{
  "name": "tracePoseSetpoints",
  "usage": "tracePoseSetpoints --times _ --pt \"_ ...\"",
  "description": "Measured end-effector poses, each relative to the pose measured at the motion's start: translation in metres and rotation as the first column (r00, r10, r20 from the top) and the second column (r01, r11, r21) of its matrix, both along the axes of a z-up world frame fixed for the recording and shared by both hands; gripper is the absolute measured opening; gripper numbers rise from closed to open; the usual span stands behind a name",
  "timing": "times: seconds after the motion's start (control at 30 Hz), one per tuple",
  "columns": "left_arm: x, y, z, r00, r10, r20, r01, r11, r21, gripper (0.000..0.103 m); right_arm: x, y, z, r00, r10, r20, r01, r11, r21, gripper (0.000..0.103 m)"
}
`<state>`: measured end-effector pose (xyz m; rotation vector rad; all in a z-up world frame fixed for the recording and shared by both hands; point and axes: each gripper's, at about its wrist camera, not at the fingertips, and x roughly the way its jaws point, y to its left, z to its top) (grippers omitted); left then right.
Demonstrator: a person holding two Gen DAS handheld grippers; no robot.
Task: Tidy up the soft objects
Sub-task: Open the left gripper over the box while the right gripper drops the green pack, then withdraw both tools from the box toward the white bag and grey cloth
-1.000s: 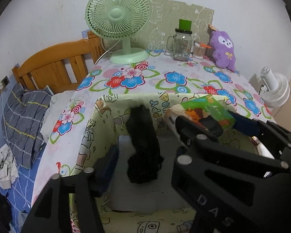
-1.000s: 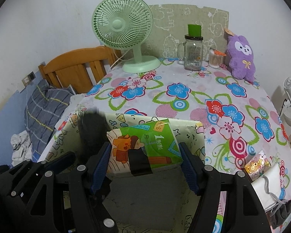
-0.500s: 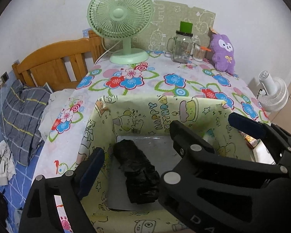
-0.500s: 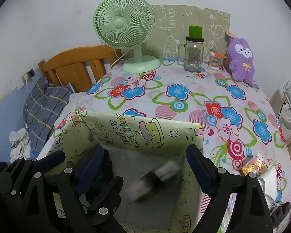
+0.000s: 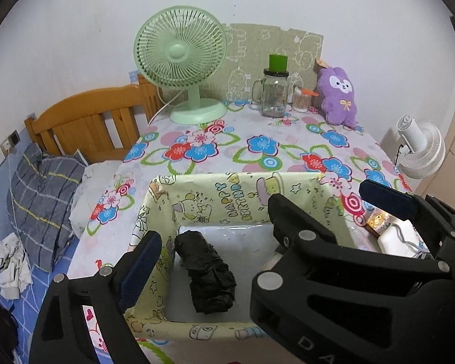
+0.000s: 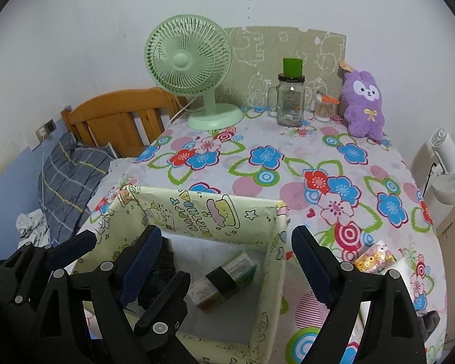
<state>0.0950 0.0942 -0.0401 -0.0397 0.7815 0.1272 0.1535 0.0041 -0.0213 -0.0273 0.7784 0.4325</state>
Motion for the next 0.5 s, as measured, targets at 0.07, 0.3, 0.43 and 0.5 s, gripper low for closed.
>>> tracePoseSetpoints --times 0.07,0.3,0.43,0.5 --pt "-0.003 -0.004 0.004 1.0 0.0 0.013 -0.001 1.0 0.005 0.094 -0.003 -0.004 0.004 1.0 -0.002 0.007 0.002 1.0 0.005 0.09" --pt "-0.013 -0.016 0.02 0.998 -0.001 0.067 0.0 1.0 0.01 0.094 -0.012 -0.018 0.021 0.999 -0.007 0.048 0.007 1.0 0.015 0.09" --pt "-0.019 -0.026 0.031 0.995 -0.009 0.104 0.007 1.0 0.019 0.094 -0.019 -0.027 0.032 0.997 -0.012 0.081 0.01 1.0 0.021 0.09" --pt "-0.022 -0.03 0.035 0.993 -0.013 0.12 0.01 1.0 0.023 0.094 -0.023 -0.033 0.038 0.995 -0.017 0.098 0.014 1.0 0.026 0.09"
